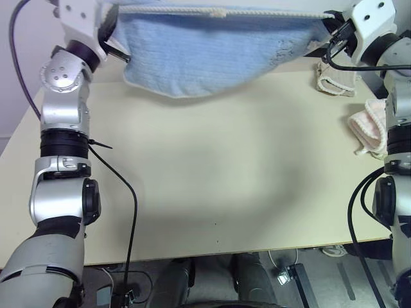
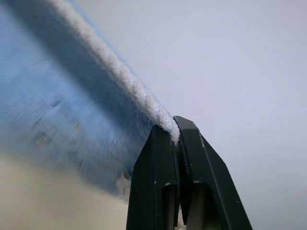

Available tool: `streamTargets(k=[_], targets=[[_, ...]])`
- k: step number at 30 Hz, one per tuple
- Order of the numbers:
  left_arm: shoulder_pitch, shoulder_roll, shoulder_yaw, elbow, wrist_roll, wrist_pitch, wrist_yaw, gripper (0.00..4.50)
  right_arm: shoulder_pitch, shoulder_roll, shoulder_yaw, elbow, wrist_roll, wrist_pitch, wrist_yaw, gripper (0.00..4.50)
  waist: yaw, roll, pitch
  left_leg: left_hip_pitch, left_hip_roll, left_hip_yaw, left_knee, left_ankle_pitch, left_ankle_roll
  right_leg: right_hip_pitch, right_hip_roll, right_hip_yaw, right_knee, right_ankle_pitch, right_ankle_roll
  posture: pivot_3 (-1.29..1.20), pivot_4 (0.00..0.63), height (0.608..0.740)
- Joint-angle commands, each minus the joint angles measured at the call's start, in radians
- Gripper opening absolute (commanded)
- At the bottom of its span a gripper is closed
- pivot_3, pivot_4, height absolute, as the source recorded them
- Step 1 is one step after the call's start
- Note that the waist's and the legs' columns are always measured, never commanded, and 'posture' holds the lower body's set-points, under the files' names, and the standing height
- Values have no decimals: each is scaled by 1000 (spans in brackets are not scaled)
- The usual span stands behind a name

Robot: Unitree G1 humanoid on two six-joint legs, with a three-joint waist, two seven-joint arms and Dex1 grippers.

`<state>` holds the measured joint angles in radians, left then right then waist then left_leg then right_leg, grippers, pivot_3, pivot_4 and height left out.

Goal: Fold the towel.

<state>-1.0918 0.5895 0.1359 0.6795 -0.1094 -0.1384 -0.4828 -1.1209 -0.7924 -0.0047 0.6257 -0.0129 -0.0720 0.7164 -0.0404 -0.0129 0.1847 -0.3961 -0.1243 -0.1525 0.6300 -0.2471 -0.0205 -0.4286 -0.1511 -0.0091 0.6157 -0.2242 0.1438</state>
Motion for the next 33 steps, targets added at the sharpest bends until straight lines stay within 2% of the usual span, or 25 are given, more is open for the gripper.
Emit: streamTargets(k=[1, 4, 6, 9, 10, 11, 12, 15, 17, 23, 28, 33], targets=[[247, 106, 77, -222, -107, 78, -160, 0, 208, -68, -50, -259, 142, 76, 195, 14, -13, 1, -1, 0, 0, 0, 0, -1, 1, 0, 0, 1, -1, 0, 1, 0, 150, 740], [509, 159, 112, -488, -211, 219, -254, 0, 416, -111, -69, -467, 228, 189, 288, 14, -25, 1, 0, -1, 1, 0, 1, -5, 3, -2, 0, 2, -1, 0, 1, 0, 150, 740], [707, 197, 144, -655, -263, 314, -305, 0, 551, -144, -89, -575, 271, 252, 338, 14, -29, 2, 1, -13, 0, 0, 8, -5, 3, -13, 0, 3, 3, 1, 1, 0, 150, 740], [953, 255, 187, -835, -307, 427, -356, 0, 712, -208, -116, -702, 326, 335, 401, 14, -18, 5, 3, -14, 0, 2, 15, -5, 2, -15, 1, 6, 7, 1, 1, 0, 150, 740], [988, 264, 195, -868, -321, 458, -357, 0, 737, -221, -124, -724, 338, 352, 410, 14, -8, 6, 4, -11, 0, 4, 17, -5, 3, -13, 1, 7, 10, 2, -1, 0, 150, 740], [1084, 275, 222, -917, -337, 490, -381, 0, 804, -247, -145, -771, 368, 386, 444, 14, 0, 6, 4, -9, 1, 7, 17, -9, 9, -12, 1, 8, 11, 2, -1, 0, 150, 740], [1151, 281, 241, -953, -347, 514, -395, 0, 851, -265, -161, -805, 390, 411, 466, 14, 5, 6, 4, -8, 1, 8, 18, -8, 8, -11, 2, 9, 12, 3, -3, 0, 150, 740], [1296, 309, 287, -1036, -377, 582, -436, 0, 955, -307, -210, -878, 449, 480, 511, 14, 26, 6, 4, 8, 8, 13, 17, -9, 7, 6, 4, 9, 10, -2, -4, 0, 150, 740], [1352, 320, 310, -1079, -405, 622, -460, 0, 1003, -322, -239, -904, 466, 495, 528, 14, 34, 5, 4, 6, 16, 21, 18, -10, 6, 8, 3, 7, 9, -3, -4, 0, 150, 740], [1365, 332, 320, -1106, -442, 680, -479, 0, 1019, -319, -251, -899, 464, 496, 520, 14, 53, 5, 4, 4, 17, 28, 17, -9, 9, 5, 2, 6, 6, 0, -7, 0, 150, 740], [1204, 329, 213, -976, -364, 633, -451, 0, 841, -257, -121, -733, 330, 395, 437, 14, 52, 5, 4, 5, 18, 31, 18, -9, 9, 6, 2, 6, 4, 2, -7, 0, 150, 740], [991, 281, 85, -773, -289, 592, -427, 0, 607, -141, 24, -477, 188, 271, 383, 14, 49, 5, 4, 5, 18, 32, 17, -9, 10, 5, 3, 6, 3, 5, -4, 0, 150, 740]])
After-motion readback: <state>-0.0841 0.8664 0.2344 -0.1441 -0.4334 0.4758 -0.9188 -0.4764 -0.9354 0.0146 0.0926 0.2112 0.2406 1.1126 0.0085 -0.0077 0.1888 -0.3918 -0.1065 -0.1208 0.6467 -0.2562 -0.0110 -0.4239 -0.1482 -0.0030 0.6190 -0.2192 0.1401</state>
